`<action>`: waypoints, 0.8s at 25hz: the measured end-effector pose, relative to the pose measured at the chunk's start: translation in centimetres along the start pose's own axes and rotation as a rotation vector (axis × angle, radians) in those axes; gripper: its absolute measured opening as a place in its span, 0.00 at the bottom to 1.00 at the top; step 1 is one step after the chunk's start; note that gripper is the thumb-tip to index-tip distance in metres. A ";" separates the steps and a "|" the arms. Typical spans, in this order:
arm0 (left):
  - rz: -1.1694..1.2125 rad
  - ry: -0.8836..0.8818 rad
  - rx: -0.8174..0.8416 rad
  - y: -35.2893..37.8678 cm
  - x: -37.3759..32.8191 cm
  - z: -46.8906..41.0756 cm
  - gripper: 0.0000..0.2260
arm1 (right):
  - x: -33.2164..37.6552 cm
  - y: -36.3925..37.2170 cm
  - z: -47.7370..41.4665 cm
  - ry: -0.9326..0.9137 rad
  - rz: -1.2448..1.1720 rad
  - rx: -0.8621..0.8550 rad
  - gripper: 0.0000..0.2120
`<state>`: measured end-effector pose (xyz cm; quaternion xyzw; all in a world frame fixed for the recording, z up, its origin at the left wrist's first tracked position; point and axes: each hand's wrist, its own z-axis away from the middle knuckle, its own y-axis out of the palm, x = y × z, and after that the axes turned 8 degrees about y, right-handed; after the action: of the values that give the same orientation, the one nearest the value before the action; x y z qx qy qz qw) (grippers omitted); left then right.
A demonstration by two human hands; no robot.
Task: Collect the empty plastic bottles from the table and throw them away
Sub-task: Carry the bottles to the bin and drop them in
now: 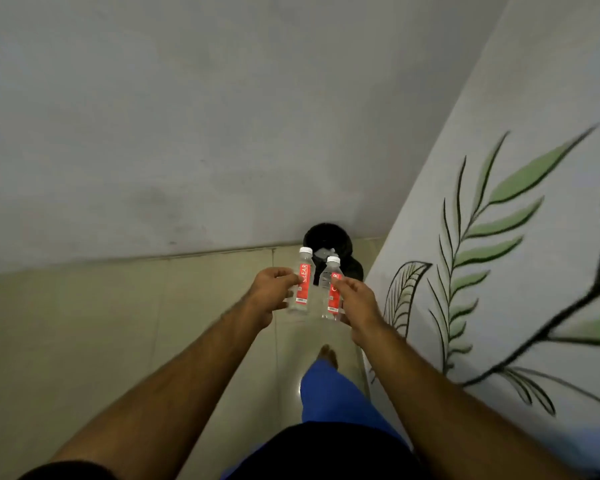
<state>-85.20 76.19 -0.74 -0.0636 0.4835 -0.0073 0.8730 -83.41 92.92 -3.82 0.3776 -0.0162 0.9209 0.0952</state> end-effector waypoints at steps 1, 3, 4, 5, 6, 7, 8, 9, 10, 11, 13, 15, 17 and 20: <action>-0.002 -0.017 0.010 0.3 -1.4 -2.1 0.08 | 1.6 0.3 -1.8 0.008 -0.007 0.001 0.10; -0.035 -0.030 0.051 0.8 -5.0 -7.8 0.15 | 5.5 1.1 -6.2 0.020 -0.014 -0.038 0.07; -0.050 -0.038 0.081 0.8 -6.1 -10.0 0.18 | 7.0 1.6 -7.8 0.024 0.006 -0.047 0.07; -0.059 -0.045 0.118 0.9 -7.4 -12.2 0.19 | 8.7 2.1 -9.6 0.032 0.021 -0.043 0.07; -0.073 -0.056 0.149 1.2 -8.8 -14.8 0.18 | 10.5 2.6 -11.7 0.044 0.015 -0.042 0.05; -0.099 -0.067 0.183 1.6 -10.1 -17.3 0.16 | 11.9 3.0 -14.1 0.048 -0.012 -0.050 0.03; -0.123 -0.071 0.216 1.8 -11.2 -19.5 0.13 | 13.0 3.4 -16.0 0.046 -0.030 -0.062 0.03; -0.135 -0.070 0.229 1.8 -11.8 -21.0 0.12 | 13.8 3.8 -17.1 0.030 -0.031 -0.071 0.05; -0.164 -0.080 0.253 2.1 -12.5 -23.8 0.13 | 14.7 4.3 -19.1 0.025 -0.045 -0.095 0.09; -0.198 -0.095 0.270 2.3 -13.1 -26.5 0.13 | 15.3 4.9 -21.0 0.025 -0.060 -0.119 0.12; -0.275 -0.134 0.340 3.4 -13.8 -33.0 0.14 | 15.9 6.2 -25.6 0.050 -0.121 -0.204 0.13; -0.362 -0.172 0.421 4.7 -13.7 -39.0 0.13 | 15.8 7.4 -29.9 0.098 -0.204 -0.312 0.09; -0.468 -0.206 0.477 6.3 -12.0 -44.9 0.11 | 14.3 8.7 -35.3 0.172 -0.314 -0.408 0.03; -0.596 -0.188 0.537 8.5 -8.5 -51.8 0.12 | 11.2 9.7 -42.3 0.250 -0.396 -0.468 0.06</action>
<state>-133.93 79.88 -21.70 0.0287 0.3431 -0.3799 0.8586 -122.31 89.54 -25.84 0.2252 -0.1418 0.8951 0.3576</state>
